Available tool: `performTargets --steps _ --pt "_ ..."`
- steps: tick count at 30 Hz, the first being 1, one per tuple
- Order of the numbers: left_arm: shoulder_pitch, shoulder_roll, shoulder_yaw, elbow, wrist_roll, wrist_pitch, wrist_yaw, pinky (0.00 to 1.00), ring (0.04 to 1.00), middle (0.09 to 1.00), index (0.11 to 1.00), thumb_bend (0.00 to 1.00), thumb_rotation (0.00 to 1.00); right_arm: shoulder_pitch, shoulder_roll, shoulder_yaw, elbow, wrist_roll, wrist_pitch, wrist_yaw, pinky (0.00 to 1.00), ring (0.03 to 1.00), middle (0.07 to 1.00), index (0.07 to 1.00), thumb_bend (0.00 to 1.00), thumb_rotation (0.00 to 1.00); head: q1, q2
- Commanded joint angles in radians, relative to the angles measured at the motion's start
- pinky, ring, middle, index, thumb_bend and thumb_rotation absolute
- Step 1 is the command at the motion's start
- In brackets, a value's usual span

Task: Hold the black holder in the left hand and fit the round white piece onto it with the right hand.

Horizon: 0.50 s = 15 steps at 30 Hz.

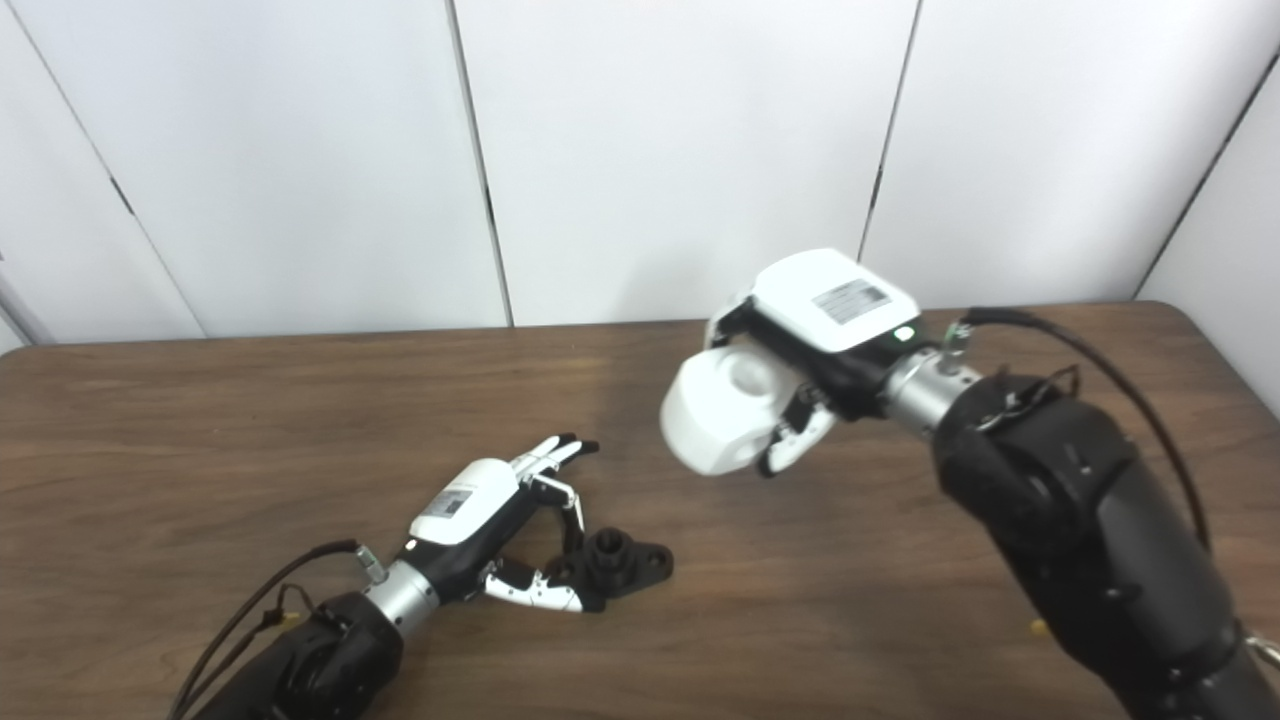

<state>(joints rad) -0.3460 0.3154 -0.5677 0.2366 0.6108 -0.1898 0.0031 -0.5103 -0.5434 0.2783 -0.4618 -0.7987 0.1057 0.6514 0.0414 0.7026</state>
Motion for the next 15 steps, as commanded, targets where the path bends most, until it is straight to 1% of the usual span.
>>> performTargets --steps 1,6,8,10,15 --pt "0.050 -0.010 -0.072 0.057 0.081 0.049 -0.111 0.93 1.000 0.955 0.485 0.52 0.07 -0.049 0.005 -0.006 -0.014 -0.008 -0.034 -0.019 0.79 0.796 0.721 0.479 0.53 0.14 0.001 0.002" --pt "0.050 -0.013 -0.071 0.053 0.073 0.052 -0.112 0.93 1.000 0.957 0.486 0.52 0.06 -0.051 0.034 0.023 0.003 -0.019 -0.073 -0.011 0.80 0.800 0.717 0.480 0.53 0.14 0.006 0.007" --pt "0.051 -0.015 -0.071 0.053 0.073 0.054 -0.111 0.93 1.000 0.955 0.485 0.52 0.06 -0.051 0.043 0.028 0.014 -0.016 -0.090 -0.014 0.82 0.807 0.717 0.481 0.53 0.14 0.007 0.010" --pt "0.051 -0.015 -0.072 0.046 0.074 0.062 -0.118 0.94 1.000 0.959 0.485 0.52 0.07 -0.050 0.049 0.033 0.028 -0.015 -0.109 -0.020 0.81 0.798 0.714 0.480 0.53 0.14 0.010 0.011" --pt "0.049 -0.015 -0.080 0.042 0.078 0.069 -0.119 0.94 1.000 0.960 0.486 0.52 0.07 -0.048 0.061 0.048 0.047 -0.032 -0.132 -0.009 0.82 0.786 0.714 0.479 0.53 0.14 0.022 0.015"
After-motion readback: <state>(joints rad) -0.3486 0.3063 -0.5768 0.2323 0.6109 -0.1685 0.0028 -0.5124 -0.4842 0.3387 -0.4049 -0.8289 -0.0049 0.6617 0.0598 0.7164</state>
